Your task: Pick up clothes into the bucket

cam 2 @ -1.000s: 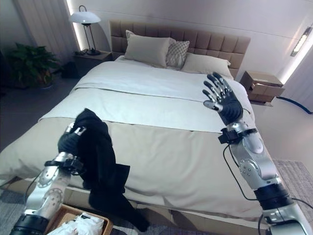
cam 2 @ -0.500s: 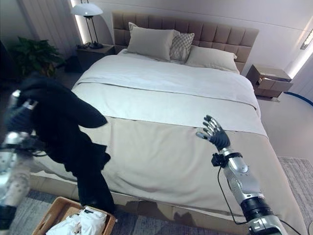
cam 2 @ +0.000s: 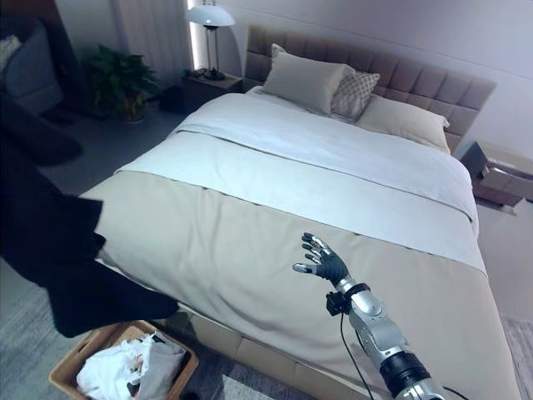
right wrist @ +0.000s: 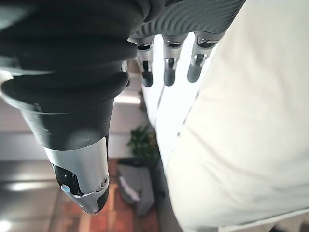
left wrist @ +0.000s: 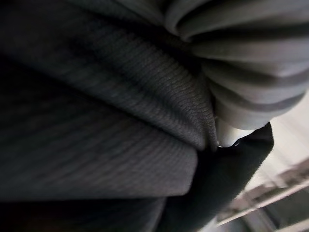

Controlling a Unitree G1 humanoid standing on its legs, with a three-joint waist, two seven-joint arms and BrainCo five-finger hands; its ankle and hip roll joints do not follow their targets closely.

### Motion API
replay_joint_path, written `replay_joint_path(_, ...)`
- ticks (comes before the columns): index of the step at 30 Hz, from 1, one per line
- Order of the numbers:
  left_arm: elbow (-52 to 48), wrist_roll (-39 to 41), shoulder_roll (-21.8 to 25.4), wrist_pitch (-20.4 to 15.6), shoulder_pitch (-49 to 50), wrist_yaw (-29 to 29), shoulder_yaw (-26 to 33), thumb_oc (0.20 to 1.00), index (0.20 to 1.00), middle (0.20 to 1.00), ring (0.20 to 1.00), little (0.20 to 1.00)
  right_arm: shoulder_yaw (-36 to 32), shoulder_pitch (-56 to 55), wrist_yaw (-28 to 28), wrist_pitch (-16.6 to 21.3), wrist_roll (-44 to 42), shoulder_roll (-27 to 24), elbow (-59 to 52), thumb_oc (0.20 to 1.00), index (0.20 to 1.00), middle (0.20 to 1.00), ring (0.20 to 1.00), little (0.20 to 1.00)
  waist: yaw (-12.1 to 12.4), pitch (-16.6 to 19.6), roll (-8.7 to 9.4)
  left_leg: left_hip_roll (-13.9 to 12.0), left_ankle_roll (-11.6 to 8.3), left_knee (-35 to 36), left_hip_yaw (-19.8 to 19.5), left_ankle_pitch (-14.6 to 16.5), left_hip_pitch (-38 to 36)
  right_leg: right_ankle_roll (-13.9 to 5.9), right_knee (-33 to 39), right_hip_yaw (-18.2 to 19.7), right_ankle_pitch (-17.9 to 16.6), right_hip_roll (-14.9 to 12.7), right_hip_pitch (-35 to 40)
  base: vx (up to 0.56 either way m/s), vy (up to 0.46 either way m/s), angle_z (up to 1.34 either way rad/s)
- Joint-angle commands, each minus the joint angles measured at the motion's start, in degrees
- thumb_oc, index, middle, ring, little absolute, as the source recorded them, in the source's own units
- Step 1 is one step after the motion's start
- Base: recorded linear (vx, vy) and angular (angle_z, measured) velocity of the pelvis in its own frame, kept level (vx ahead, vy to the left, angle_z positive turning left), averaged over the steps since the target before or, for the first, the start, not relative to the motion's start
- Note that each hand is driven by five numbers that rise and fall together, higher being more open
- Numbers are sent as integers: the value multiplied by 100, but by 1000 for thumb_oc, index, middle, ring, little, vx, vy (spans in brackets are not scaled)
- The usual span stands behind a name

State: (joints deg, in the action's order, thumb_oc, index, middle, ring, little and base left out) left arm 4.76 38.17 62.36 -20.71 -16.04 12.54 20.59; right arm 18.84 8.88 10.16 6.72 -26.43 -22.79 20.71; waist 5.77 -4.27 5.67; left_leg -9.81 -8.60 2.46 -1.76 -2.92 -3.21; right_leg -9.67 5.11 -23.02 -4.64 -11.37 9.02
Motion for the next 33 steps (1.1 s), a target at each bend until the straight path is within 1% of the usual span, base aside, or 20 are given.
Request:
replay_joint_path(1, 515, -243, 1031, -390, -1193, 204, -709, 200, 200, 200, 200, 200, 239, 449, 6, 193, -216, -117, -59, 1000, 1000, 1000, 1000, 1000, -85, 334, -154, 12, 167, -194, 24, -324, 552, -195, -732, -237, 361, -278, 109, -20, 0, 23)
replay_joint_path(5, 655, 83, 1069, -373, -1705, 97, -1252, 200, 200, 200, 200, 200, 172, 413, -81, 160, -223, -87, -24, 1000, 1000, 1000, 1000, 1000, 8, 339, -167, 60, 182, -249, -113, -313, 602, -202, -778, -334, 384, -312, 164, -10, 8, 21)
replay_joint_path(10, 384, 100, 775, -359, -1131, 56, -856, 200, 200, 200, 200, 200, 45, 341, -121, 160, -158, -60, -25, 1000, 1000, 1000, 1000, 1000, 83, 314, -165, 86, 189, -321, -207, -278, 593, -176, -901, -391, 461, -346, 211, -1, -2, 11)
replay_joint_path(11, 194, -29, 478, -330, -749, 54, -629, 200, 200, 200, 200, 200, -41, 296, -146, 162, -143, -35, -56, 1000, 1000, 1000, 1000, 1000, 123, 286, -152, 75, 188, -358, -257, -272, 598, -150, -954, -425, 515, -334, 234, -5, -14, 4)
replay_joint_path(12, 161, -41, 460, -321, -694, 61, -580, 200, 200, 200, 200, 200, -29, 295, -145, 161, -142, -45, -59, 1000, 1000, 1000, 1000, 1000, 110, 288, -164, 75, 187, -361, -261, -270, 597, -149, -958, -428, 520, -334, 237, -22, -35, 9)
replay_joint_path(13, 24, -199, 109, -286, -382, 52, -435, 200, 200, 200, 200, 200, -99, 251, -124, 164, -144, -28, -125, 1000, 1000, 1000, 1000, 1000, 153, 232, -143, 59, 177, -381, -335, -289, 626, -105, -1034, -465, 588, -310, 233, -20, -25, 15)
replay_joint_path(15, -65, -255, -65, -264, -242, 40, -345, 200, 200, 200, 200, 200, -119, 226, -114, 170, -153, -44, -183, 1000, 1000, 1000, 1000, 1000, 157, 192, -150, 50, 166, -395, -388, -308, 664, -78, -1090, -492, 632, -294, 218, -84, -42, 20)
replay_joint_path(16, -97, -373, -454, -234, -177, 49, -349, 200, 200, 200, 200, 200, -197, 155, -71, 188, -239, -110, -433, 1000, 1000, 1000, 1000, 1000, 171, -15, -167, 3, 74, -424, -505, -404, 822, 7, -1267, -581, 772, -236, 117, -227, -72, 19)
replay_joint_path(18, -79, -502, -588, -222, -207, 77, -374, 200, 200, 200, 200, 200, -233, 134, -36, 209, -315, -151, -552, 1000, 1000, 1000, 1000, 1000, 182, -159, -196, -21, 11, -414, -607, -531, 997, 49, -1369, -678, 837, -194, 5, -244, -51, 39)
replay_joint_path(19, -39, -707, -845, -223, -329, 156, -448, 200, 200, 200, 200, 200, -235, 130, 38, 245, -358, -242, -811, 1000, 1000, 1000, 1000, 1000, 167, -396, -230, -80, -81, -324, -764, -757, 1268, 108, -1544, -803, 908, -143, -288, -180, -14, 48)
replay_joint_path(20, -38, -714, -853, -222, -340, 161, -456, 200, 200, 200, 200, 200, -243, 127, 39, 241, -359, -250, -817, 1000, 1000, 1000, 1000, 1000, 160, -384, -237, -81, -84, -320, -779, -766, 1288, 112, -1561, -814, 918, -143, -307, -303, 10, 58)
replay_joint_path(21, 10, -843, -1086, -256, -379, 179, -449, 200, 200, 200, 200, 200, -268, 72, 130, 256, -371, -433, -1135, 1000, 1000, 1000, 1000, 1000, 82, -586, -212, -84, -71, -446, -710, -772, 1580, 118, -1608, -881, 875, -197, -545, -227, 51, 50)
replay_joint_path(22, 32, -863, -1213, -277, -490, 229, -481, 200, 200, 200, 200, 200, -268, 73, 164, 261, -382, -530, -1283, 1000, 1000, 1000, 1000, 1000, -48, -686, -169, -102, 49, -882, -303, -600, 1742, 133, -1670, -960, 805, -320, -687, -210, 70, 50)
replay_joint_path(23, 61, -847, -1319, -320, -566, 262, -503, 200, 200, 200, 200, 200, -197, 118, 201, 233, -396, -567, -1298, 1000, 1000, 1000, 1000, 1000, -150, -689, -130, -114, 130, -1163, -162, -122, 1629, 134, -1820, -828, 921, -394, -843, -155, 156, 49)
replay_joint_path(24, 33, -842, -1374, -398, -512, 270, -448, 200, 200, 200, 200, 200, -102, 195, 285, 214, -410, -540, -1351, 1000, 1000, 1000, 1000, 1000, -52, -768, -137, -13, 186, -1323, -356, -41, 1721, 204, -1970, -708, 867, -484, -1105, -55, 125, 50)
replay_joint_path(26, -23, -830, -1512, -435, -468, 327, -392, 200, 200, 200, 200, 200, -189, 69, 333, 260, -469, -546, -1581, 1000, 1000, 1000, 1000, 1000, -69, -874, -175, 55, 228, -1344, -269, -74, 1858, 175, -2158, -704, 895, -606, -1108, 2, 146, 1)
replay_joint_path(29, -82, -960, -1601, -474, -386, 438, -290, 200, 200, 200, 200, 200, -195, 27, 440, 301, -652, -468, -1642, 1000, 1000, 1000, 1000, 1000, -121, -1131, -132, 158, 321, -1858, -230, 161, 2243, 156, -2622, -606, 987, -838, -1338, -30, 103, -1)
replay_joint_path(31, -139, -971, -1649, -486, -345, 439, -291, 200, 200, 200, 200, 200, -184, 7, 427, 314, -701, -417, -1582, 1000, 1000, 1000, 1000, 1000, -120, -1195, -118, 162, 331, -2037, -225, 213, 2368, 173, -2729, -586, 1032, -870, -1417, -21, 31, 16)
replay_joint_path(32, -174, -1069, -1682, -495, -305, 516, -270, 200, 200, 200, 200, 200, -129, 45, 356, 347, -667, -316, -1476, 1000, 1000, 1000, 1000, 1000, -102, -1325, -81, 129, 298, -2340, -256, 419, 2495, 134, -2943, -463, 1243, -882, -1506, 35, -10, 5)
replay_joint_path(33, -180, -1076, -1680, -492, -301, 522, -265, 200, 200, 200, 200, 200, -123, 53, 354, 350, -666, -310, -1471, 1000, 1000, 1000, 1000, 1000, -98, -1329, -77, 124, 295, -2370, -252, 446, 2503, 135, -2971, -450, 1265, -885, -1518, 30, 15, 3)
